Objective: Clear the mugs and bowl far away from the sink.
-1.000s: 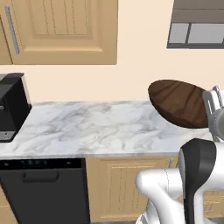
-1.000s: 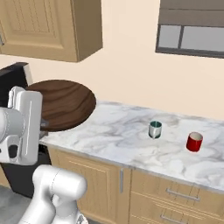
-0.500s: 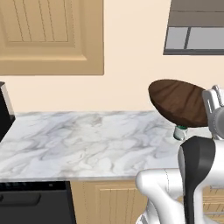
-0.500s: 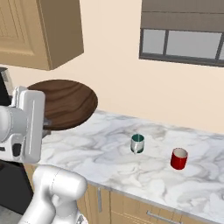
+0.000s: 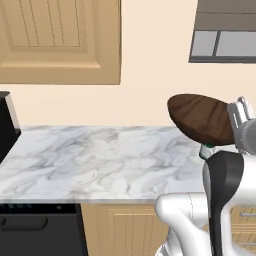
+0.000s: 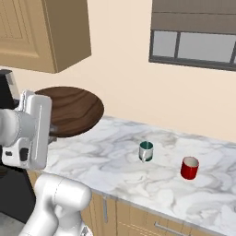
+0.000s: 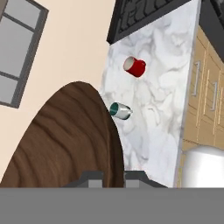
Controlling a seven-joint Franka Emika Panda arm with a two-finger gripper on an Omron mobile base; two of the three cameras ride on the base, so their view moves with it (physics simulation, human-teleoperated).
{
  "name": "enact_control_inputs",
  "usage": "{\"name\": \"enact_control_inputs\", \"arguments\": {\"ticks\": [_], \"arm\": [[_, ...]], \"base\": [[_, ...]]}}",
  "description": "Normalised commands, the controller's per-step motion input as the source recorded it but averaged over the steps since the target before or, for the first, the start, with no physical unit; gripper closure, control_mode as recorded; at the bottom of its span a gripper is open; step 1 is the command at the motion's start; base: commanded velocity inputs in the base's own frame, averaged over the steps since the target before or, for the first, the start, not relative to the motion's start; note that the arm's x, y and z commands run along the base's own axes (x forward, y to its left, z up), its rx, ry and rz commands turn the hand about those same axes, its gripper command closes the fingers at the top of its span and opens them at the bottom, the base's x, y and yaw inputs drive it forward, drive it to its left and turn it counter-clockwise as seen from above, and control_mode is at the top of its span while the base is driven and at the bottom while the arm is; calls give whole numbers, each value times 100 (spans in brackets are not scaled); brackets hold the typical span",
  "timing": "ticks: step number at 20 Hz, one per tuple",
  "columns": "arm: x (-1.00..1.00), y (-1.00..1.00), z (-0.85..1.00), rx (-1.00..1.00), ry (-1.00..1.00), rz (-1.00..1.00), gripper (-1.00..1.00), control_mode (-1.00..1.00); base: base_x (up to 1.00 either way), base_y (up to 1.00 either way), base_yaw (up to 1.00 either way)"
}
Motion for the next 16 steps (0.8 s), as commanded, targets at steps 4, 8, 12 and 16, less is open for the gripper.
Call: {"name": "enact_control_inputs", "arguments": {"ticks": [4,8,12,16], "arm": [[74,-19,-51,0,24,17,100,-100],[83,-5,-48,0,25,12,100,-100],[91,0,-42,0,14,8,100,-100],[89,0,-47,0,8,9,100,-100]], "base": [[0,0,0],[0,0,0],[0,0,0],[0,0,0]]}}
